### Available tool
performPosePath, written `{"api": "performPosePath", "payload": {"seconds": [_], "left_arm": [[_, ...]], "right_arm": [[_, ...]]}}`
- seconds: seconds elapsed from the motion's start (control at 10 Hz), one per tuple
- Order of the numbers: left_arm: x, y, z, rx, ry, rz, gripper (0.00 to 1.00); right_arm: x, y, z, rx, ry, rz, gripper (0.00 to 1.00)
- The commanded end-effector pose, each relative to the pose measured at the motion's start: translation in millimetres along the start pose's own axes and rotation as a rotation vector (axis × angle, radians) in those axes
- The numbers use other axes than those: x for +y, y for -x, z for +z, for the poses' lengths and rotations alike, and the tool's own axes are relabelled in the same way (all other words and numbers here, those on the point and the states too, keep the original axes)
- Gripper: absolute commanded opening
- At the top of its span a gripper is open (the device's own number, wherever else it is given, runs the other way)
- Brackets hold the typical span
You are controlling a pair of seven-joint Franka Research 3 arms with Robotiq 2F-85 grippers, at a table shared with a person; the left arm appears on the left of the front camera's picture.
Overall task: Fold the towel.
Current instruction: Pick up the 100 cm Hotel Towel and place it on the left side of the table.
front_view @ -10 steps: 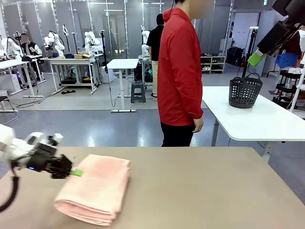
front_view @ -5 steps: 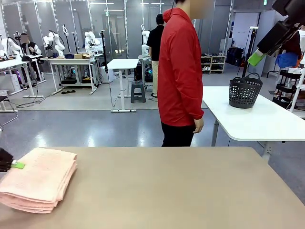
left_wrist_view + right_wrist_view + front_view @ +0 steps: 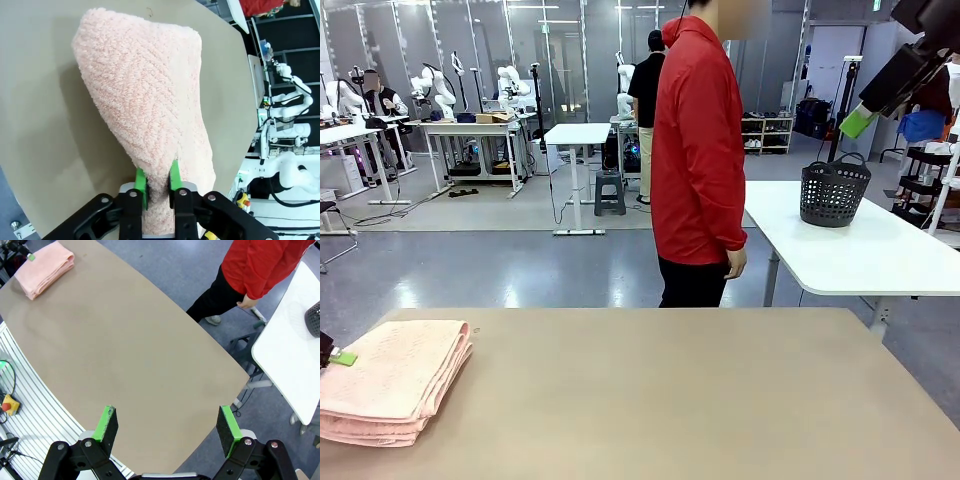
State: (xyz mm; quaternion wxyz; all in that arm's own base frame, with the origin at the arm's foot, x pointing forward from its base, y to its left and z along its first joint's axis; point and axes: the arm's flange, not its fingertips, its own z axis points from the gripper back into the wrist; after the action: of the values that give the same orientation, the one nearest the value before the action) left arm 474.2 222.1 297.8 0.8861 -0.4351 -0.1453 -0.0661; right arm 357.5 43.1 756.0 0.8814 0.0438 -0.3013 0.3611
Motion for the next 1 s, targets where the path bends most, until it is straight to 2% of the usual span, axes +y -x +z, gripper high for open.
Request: {"api": "performPosePath", "payload": {"seconds": [0.0, 0.1, 0.3, 0.4, 0.5, 0.6, 0.8, 0.9], "left_arm": [[-5.7, -3.3, 11.8, 0.0, -0.02, -0.048, 0.8], [-7.3, -1.8, 14.7, 0.003, -0.027, -0.051, 1.0], [-13.4, -0.3, 20.3, 0.002, -0.111, -0.077, 1.0], [-26.5, -0.3, 26.9, -0.021, -0.18, -0.125, 0.87], [-49.8, 0.3, 36.0, -0.034, -0.208, -0.163, 0.96], [-70.6, 3.0, 40.2, -0.035, -0.195, -0.184, 1.0], [-97.4, 8.1, 39.3, -0.04, -0.207, -0.206, 1.0], [-106.7, 10.9, 38.1, -0.032, -0.225, -0.179, 1.0]], "right_arm": [[0.0, 1.2, 1.3, 0.003, -0.001, 0.004, 1.0], [0.0, 1.2, 1.3, 0.003, -0.001, 0.004, 1.0], [0.0, 1.2, 1.3, 0.003, -0.001, 0.004, 1.0], [0.0, 1.2, 1.3, 0.003, -0.001, 0.004, 1.0], [0.0, 1.2, 1.3, 0.003, -0.001, 0.004, 1.0], [0.0, 1.2, 1.3, 0.003, -0.001, 0.004, 1.0], [0.0, 1.2, 1.3, 0.003, -0.001, 0.004, 1.0], [0.0, 1.2, 1.3, 0.003, -0.001, 0.004, 1.0]]}}
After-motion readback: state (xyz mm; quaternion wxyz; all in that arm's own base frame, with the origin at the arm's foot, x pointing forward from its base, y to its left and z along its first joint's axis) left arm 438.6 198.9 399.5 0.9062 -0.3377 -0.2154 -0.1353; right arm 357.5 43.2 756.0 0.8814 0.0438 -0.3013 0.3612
